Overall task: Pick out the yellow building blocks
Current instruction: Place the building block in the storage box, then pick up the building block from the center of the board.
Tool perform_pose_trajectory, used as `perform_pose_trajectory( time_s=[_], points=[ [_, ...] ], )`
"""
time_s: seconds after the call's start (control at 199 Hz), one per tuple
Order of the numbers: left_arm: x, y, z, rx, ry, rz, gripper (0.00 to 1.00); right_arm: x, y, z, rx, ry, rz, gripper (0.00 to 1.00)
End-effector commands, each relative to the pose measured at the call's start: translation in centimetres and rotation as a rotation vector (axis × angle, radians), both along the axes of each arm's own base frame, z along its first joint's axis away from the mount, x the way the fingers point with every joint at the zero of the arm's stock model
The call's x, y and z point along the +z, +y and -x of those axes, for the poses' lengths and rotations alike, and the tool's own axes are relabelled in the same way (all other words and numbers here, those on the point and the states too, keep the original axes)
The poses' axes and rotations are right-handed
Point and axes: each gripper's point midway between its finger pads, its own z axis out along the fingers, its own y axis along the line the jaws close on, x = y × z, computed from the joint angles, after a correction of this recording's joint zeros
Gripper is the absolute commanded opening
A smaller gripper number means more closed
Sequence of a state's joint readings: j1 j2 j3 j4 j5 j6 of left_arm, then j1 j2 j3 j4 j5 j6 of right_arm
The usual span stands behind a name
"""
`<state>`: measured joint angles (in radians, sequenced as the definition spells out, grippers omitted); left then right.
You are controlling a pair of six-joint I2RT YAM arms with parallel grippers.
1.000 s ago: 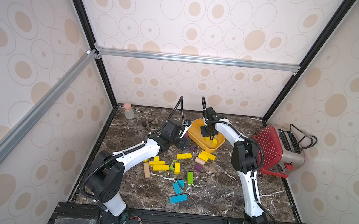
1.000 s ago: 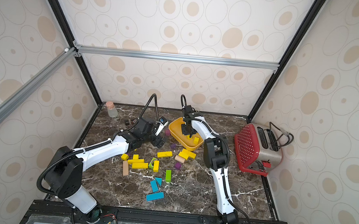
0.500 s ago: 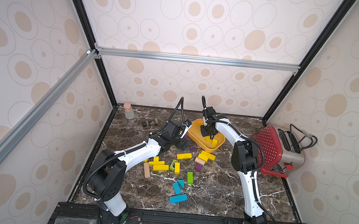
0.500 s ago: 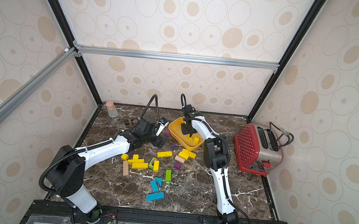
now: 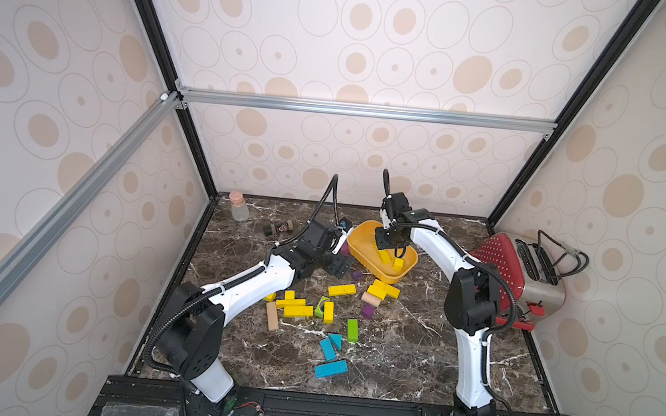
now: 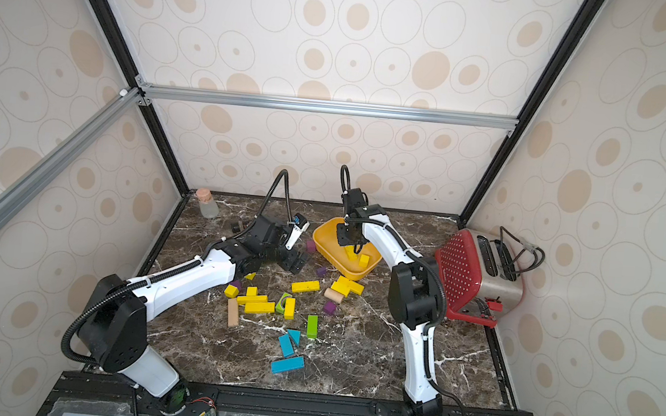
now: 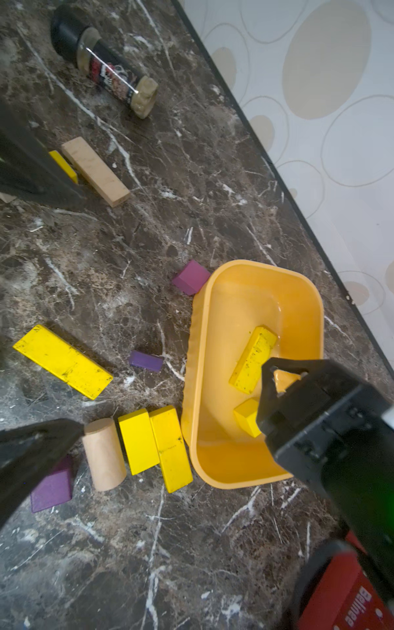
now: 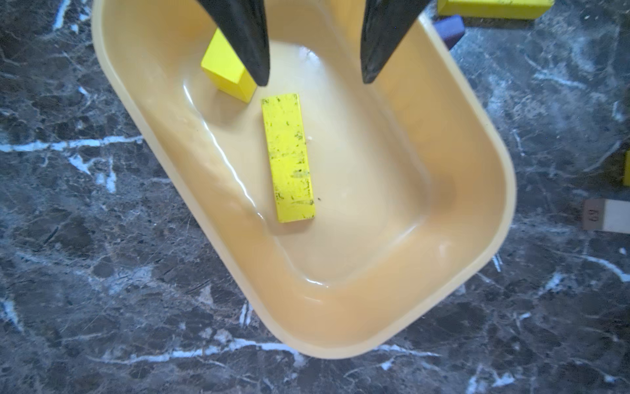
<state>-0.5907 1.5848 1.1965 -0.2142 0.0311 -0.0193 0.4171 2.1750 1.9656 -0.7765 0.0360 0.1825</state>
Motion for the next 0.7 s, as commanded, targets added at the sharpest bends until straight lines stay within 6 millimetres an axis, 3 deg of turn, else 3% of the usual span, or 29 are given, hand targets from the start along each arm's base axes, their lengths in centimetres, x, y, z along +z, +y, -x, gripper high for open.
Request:
perform_pose_trajectory(
  time_s=[0.0, 0.377, 0.698],
  points=[
    [1.8, 1.1, 0.6, 0.066, 0.021, 0.022, 0.95, 2.0, 2.5, 1.4, 0.048, -0.031, -0.037, 0.45],
    [1.1, 4.7, 4.0, 0.122, 0.041, -0.029, 0.95, 2.9, 9.3, 4.8, 0.172, -0.059, -0.081, 0.43],
    [1.5, 6.4, 7.0, 0.044, 0.026, -0.098, 0.98, 2.5, 13.3, 6.9, 0.243, -0.052, -0.096, 0.42]
  ],
)
